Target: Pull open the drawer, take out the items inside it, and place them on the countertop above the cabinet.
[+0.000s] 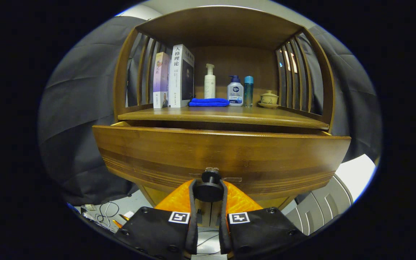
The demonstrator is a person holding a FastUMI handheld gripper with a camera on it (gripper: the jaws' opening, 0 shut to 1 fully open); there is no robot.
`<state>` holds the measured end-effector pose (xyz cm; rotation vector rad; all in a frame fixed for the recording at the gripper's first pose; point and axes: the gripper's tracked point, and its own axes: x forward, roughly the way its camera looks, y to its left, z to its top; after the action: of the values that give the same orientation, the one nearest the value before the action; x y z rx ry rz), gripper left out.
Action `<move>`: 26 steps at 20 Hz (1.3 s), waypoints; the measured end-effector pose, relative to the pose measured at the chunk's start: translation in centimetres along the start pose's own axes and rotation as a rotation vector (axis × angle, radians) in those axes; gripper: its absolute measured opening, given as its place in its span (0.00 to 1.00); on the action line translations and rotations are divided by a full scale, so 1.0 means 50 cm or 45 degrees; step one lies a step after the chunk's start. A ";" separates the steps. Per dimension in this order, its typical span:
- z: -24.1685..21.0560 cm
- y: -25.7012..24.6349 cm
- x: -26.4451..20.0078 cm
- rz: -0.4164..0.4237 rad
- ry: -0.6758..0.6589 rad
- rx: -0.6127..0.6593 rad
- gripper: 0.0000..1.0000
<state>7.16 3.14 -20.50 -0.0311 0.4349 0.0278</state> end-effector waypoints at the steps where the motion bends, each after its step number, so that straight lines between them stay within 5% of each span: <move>1: -0.004 0.001 -0.011 0.005 -0.001 -0.004 0.25; 26: -0.102 0.048 -0.231 0.163 0.008 -0.086 0.25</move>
<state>-5.54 5.14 -20.29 -0.0698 0.4421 0.1686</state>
